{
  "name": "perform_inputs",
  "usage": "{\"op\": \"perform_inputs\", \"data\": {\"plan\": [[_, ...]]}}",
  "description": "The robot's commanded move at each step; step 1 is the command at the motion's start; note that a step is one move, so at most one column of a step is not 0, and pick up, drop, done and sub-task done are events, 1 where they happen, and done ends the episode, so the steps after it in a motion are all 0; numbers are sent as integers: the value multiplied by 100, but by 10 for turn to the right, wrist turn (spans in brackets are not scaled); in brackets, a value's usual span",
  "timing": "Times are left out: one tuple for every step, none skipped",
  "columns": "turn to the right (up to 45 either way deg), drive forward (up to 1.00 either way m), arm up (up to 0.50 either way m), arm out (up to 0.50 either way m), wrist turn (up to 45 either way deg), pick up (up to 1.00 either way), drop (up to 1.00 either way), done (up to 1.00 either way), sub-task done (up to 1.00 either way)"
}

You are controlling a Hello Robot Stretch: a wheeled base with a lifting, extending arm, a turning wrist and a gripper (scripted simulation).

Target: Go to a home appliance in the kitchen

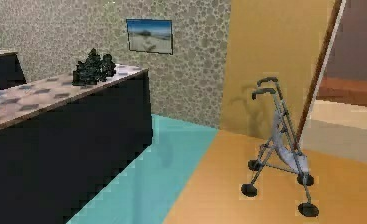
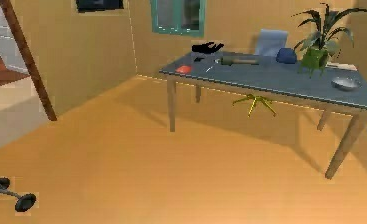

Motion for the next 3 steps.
{"op": "perform_inputs", "data": {"plan": [[0,100,0,0,0,0,0,0,0],[-30,0,0,0,0,0,0,0,0],[0,35,0,0,0,0,0,0,0]]}}
